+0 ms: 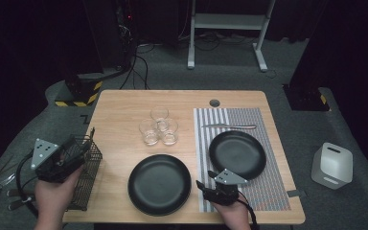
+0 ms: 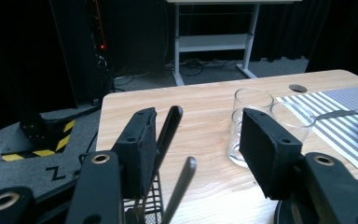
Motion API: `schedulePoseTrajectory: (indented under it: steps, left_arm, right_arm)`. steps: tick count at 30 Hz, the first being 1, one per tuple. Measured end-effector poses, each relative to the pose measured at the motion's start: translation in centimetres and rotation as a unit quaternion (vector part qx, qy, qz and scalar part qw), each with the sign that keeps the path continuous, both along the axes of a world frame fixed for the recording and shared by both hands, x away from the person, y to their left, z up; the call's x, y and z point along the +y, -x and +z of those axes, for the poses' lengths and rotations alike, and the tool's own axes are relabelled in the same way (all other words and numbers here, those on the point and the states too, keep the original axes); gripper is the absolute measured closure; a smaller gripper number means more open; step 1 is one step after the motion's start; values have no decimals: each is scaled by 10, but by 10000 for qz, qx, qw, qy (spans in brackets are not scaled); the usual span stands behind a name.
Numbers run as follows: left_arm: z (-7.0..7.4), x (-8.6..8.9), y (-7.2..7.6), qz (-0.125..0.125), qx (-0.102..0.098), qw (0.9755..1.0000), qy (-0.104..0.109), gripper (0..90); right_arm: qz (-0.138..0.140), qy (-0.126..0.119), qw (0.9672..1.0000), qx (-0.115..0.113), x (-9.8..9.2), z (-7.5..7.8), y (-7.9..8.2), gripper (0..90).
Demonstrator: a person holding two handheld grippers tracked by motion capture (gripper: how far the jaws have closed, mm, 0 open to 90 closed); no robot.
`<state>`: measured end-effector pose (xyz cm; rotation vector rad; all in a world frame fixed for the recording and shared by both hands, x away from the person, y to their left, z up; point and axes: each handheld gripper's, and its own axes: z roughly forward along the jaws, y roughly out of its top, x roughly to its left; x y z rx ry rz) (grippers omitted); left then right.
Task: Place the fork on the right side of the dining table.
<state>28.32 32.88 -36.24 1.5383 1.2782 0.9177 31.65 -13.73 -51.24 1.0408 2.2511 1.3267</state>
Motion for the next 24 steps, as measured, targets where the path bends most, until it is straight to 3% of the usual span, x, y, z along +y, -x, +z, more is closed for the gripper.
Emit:
schedulePoseTrajectory:
  steps: [6,10,13,24]
  left_arm:
    - [1,4,-5,-74,86,9999,66,457]
    - [-3,0,-9,-74,204,9997,-110,476]
    - [-7,1,-11,-36,356,9993,-119,482]
    - [-14,1,-13,-32,530,9983,-242,546]
  right_arm:
    - [-11,-8,10000,27,0,-1,0,392]
    - [2,-14,10000,33,-1,-1,0,394]
    - [-9,-54,10000,69,-1,-2,-1,396]
    - [-44,-142,9998,126,-3,-3,-2,401]
